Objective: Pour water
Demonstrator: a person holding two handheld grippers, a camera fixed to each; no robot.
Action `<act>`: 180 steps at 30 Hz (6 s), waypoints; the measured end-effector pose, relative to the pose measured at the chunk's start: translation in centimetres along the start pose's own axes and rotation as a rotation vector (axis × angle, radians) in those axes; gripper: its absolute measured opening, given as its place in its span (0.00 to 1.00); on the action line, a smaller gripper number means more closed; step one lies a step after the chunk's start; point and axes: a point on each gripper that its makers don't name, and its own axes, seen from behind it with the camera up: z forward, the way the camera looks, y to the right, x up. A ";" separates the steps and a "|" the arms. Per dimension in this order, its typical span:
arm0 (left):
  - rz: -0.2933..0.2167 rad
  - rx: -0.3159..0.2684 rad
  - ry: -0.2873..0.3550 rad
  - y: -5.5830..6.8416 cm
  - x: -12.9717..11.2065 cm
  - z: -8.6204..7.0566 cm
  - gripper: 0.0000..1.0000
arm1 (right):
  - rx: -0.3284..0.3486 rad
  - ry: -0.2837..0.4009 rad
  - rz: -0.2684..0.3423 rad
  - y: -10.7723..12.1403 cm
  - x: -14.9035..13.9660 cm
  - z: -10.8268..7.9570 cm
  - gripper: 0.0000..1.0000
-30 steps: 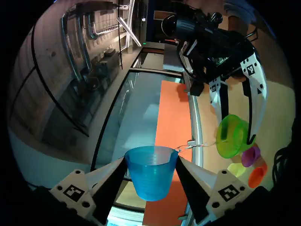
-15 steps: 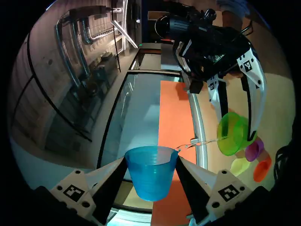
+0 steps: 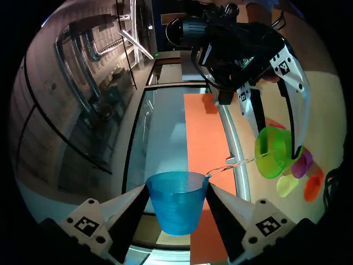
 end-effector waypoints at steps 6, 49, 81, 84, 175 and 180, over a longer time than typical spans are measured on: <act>0.037 0.002 0.006 -0.1 0.3 -0.1 0.88 | -0.001 0.002 0.002 0.0 0.1 0.1 0.89; -0.452 0.060 0.032 -1.3 0.2 0.0 0.87 | -0.028 0.028 0.016 0.9 0.8 -0.6 0.89; -1.201 0.024 0.009 -1.0 -2.7 -0.5 0.87 | -0.061 0.038 0.022 2.0 1.2 -1.6 0.89; -1.256 0.023 0.007 -0.9 -2.9 -0.5 0.87 | -0.062 0.038 0.021 1.9 1.2 -1.7 0.89; -1.575 -0.199 0.004 14.5 -0.2 -6.8 0.88 | -0.143 -0.067 0.052 4.5 -0.4 -8.3 0.89; -1.571 -0.228 0.009 15.9 0.5 -7.0 0.88 | -0.129 -0.086 0.058 4.3 -1.1 -8.6 0.89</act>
